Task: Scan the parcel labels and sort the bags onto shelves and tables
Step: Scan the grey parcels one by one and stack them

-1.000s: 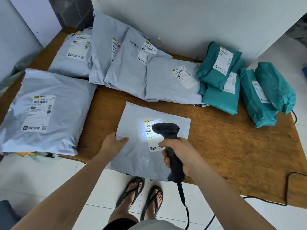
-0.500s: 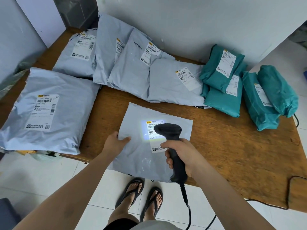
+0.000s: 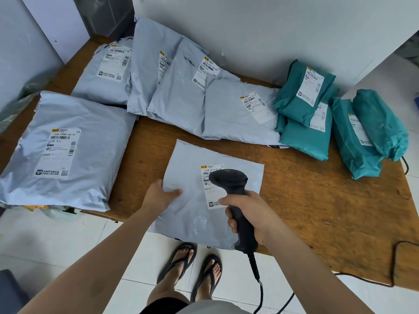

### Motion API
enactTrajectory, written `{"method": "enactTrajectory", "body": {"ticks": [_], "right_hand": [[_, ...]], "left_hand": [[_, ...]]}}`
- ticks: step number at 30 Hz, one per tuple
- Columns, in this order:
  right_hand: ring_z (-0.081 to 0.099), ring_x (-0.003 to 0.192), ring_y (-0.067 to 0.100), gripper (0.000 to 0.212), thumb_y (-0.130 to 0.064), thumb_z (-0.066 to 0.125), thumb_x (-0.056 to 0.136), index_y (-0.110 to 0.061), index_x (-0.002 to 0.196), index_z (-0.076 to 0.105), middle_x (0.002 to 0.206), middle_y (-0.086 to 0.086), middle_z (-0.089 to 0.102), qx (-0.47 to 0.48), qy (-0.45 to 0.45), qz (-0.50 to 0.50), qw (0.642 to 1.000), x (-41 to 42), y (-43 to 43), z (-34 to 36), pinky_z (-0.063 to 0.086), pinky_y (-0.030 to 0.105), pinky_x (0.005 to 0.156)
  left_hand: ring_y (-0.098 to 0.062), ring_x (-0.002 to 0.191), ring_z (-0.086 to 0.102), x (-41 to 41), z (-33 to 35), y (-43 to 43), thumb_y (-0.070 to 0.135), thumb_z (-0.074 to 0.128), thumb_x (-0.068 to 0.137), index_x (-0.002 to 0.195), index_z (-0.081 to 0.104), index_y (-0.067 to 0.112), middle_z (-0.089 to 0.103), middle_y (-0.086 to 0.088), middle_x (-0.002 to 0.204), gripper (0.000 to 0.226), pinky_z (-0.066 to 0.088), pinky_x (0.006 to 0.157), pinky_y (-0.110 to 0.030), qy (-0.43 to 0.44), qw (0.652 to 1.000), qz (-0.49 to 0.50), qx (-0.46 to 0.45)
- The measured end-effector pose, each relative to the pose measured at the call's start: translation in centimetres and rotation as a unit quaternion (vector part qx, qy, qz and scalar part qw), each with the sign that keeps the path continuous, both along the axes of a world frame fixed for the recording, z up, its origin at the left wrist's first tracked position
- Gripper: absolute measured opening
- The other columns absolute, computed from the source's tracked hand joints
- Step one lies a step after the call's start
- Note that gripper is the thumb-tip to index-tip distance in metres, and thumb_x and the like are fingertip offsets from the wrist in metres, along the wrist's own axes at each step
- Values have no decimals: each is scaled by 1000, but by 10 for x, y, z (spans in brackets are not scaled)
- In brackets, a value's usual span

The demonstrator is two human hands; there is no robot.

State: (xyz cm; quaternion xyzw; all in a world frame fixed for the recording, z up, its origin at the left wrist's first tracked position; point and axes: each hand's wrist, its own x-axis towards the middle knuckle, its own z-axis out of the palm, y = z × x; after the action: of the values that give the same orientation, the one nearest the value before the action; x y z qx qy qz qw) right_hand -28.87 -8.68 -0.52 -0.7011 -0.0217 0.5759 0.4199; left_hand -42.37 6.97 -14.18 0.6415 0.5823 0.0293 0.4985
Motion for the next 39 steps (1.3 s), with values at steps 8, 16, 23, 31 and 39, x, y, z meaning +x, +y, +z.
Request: {"method": "enactTrajectory", "body": {"ticks": [8, 16, 23, 31, 39], "right_hand": [[42, 38, 17, 11, -9, 66, 83, -5, 87, 56, 55, 9, 50, 8, -5, -16, 1000, 0, -1, 2, 36, 24, 43], [43, 37, 18, 16, -10, 67, 85, -5, 88, 53, 54, 9, 52, 35, -1, -15, 999, 0, 9, 12, 37, 26, 42], [43, 35, 17, 15, -11, 68, 86, -4, 84, 55, 51, 8, 51, 3, 9, 51, 999, -20, 34, 12, 37, 24, 40], [42, 38, 18, 20, -13, 68, 85, -4, 77, 53, 53, 10, 50, 4, -24, 107, 994, -35, 62, 15, 38, 25, 42], [43, 38, 18, 20, -12, 68, 85, -3, 76, 52, 54, 10, 51, 5, -41, 121, 992, -42, 83, 16, 38, 26, 42]], "left_hand": [[-16, 95, 51, 4, 20, 0, 16, 60, 91, 119, 50, 7, 54, 1, 107, 31, 43, 80, -28, -58, 997, -34, 25], [-21, 73, 52, -70, 115, 78, 19, 61, 69, 82, 52, 20, 57, -7, 80, 16, 41, 66, -34, -136, 981, -40, 136], [-49, 96, 60, -198, 115, 181, 26, 64, 71, 107, 53, 3, 59, -36, 103, 44, 46, 82, -56, 11, 965, 167, 203], [-42, 142, 17, -162, 67, 142, 40, 46, 93, 149, 18, 13, 14, -23, 155, 67, 17, 113, -59, 199, 922, 75, 324], [-41, 142, -22, -134, 27, 146, 87, 21, 72, 146, -17, 39, -29, -10, 155, 96, -5, 108, -68, 313, 911, -150, 225]]}}
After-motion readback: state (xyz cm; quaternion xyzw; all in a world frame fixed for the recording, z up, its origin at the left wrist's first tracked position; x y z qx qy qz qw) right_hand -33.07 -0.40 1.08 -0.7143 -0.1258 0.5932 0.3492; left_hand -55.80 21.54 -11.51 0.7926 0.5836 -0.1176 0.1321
